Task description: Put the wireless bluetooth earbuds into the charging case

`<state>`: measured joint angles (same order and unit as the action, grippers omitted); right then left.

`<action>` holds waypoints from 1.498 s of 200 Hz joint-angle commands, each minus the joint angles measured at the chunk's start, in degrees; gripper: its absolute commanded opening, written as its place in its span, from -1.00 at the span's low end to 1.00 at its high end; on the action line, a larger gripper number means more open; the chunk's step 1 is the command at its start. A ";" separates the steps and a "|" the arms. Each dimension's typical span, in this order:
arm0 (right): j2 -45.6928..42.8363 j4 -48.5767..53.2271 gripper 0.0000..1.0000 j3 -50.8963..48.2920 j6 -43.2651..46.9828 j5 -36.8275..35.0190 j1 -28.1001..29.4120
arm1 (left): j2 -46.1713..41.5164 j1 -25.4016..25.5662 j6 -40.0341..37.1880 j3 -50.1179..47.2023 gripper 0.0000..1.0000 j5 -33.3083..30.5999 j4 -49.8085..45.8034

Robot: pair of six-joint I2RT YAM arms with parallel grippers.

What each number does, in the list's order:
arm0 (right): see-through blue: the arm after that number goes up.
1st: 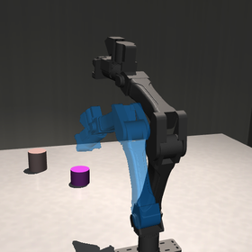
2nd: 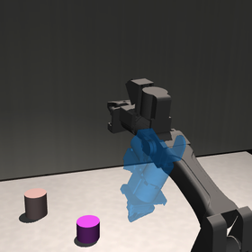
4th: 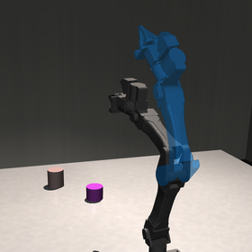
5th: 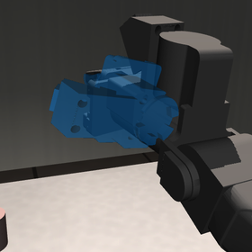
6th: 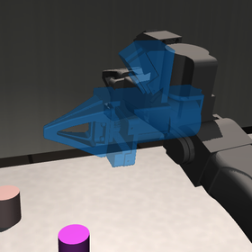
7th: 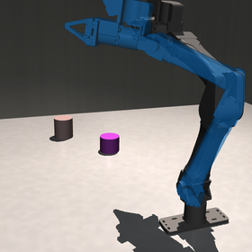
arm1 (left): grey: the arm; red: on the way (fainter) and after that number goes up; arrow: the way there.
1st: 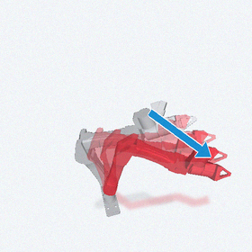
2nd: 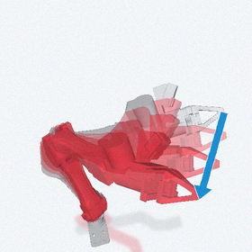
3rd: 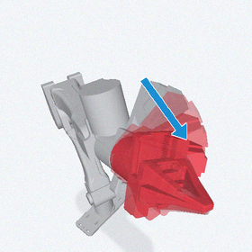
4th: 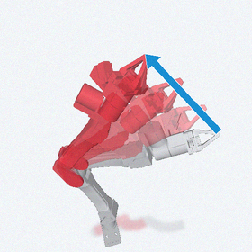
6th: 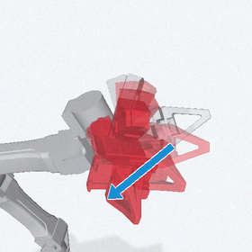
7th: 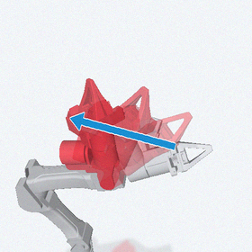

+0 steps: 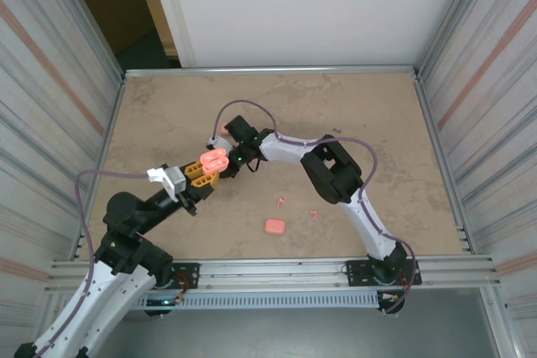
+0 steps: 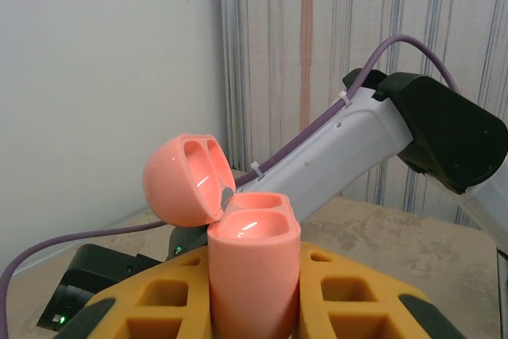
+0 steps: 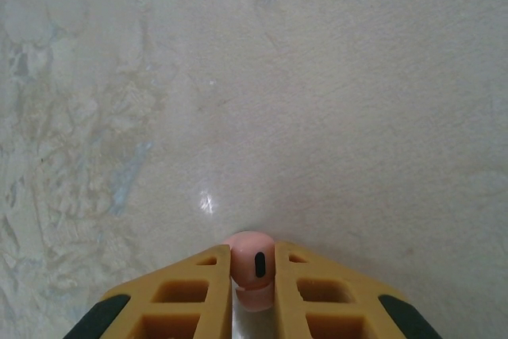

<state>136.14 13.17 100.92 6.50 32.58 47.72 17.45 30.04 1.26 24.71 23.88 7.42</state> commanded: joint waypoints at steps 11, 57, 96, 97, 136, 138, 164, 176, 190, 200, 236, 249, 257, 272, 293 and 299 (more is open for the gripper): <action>-6.60 -6.31 -0.69 -4.87 -2.30 -1.88 0.03 | 0.49 0.37 -0.74 -0.01 -1.00 -0.82 1.03; -14.90 -13.85 -0.70 -15.37 -4.47 -5.73 -0.41 | 0.74 0.37 -0.24 -0.69 -1.00 -0.98 1.97; -24.16 -18.87 -0.70 -25.29 -5.71 -9.01 -1.05 | 2.49 0.37 0.81 -0.96 -1.00 -1.97 3.27; -24.43 -18.96 -0.70 -25.71 -5.71 -9.10 -1.05 | 2.54 0.37 0.87 -0.97 -1.00 -1.94 3.29; -35.00 -21.96 -0.69 -35.82 -6.04 -12.70 -1.16 | 5.30 0.37 2.04 -2.24 -1.00 -3.49 6.38; -35.51 -22.11 -0.70 -36.26 -6.04 -12.84 -1.17 | 5.48 0.37 2.12 -2.28 -1.00 -3.60 6.58; -42.01 -23.36 -0.70 -41.81 -6.40 -15.60 -1.30 | 7.86 0.36 2.72 -2.64 -1.00 -4.97 8.33; -44.95 -23.70 -0.70 -43.84 -6.41 -16.87 -1.37 | 8.97 0.37 2.79 -2.72 -1.00 -5.97 8.71; -48.48 -23.76 -0.69 -46.10 -6.50 -18.27 -1.66 | 10.24 0.37 2.87 -2.65 -1.00 -7.29 8.71; -50.92 -23.76 -0.69 -47.60 -6.59 -19.17 -1.90 | 11.33 0.37 2.92 -2.65 -1.00 -8.13 8.66; -59.19 -23.06 -0.69 -51.75 -6.85 -21.73 -2.53 | 15.87 0.37 3.10 -3.12 -1.00 -8.93 10.23; -61.57 -22.71 -0.69 -52.77 -7.06 -22.50 -2.66 | 17.80 0.37 3.14 -3.39 -1.00 -8.59 11.43; -62.94 -22.49 -0.69 -53.29 -7.20 -22.77 -2.64 | 19.07 0.37 3.10 -3.49 -1.00 -8.20 11.99; -65.29 -22.44 -0.69 -54.27 -7.73 -22.91 -2.62 | 21.32 0.37 3.05 -3.57 -1.00 -7.27 13.36; -68.00 -22.49 -0.69 -55.34 -8.52 -23.45 -2.34 | 24.49 0.36 3.05 -3.96 -1.00 -4.54 16.36; -68.66 -22.62 -0.69 -55.67 -8.69 -23.92 -2.24 | 25.38 0.37 3.08 -4.05 -1.00 -3.57 17.41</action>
<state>70.54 -8.99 46.63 -0.05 10.66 45.34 40.49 30.04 3.86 21.52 16.97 18.24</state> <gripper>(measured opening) 0.156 0.222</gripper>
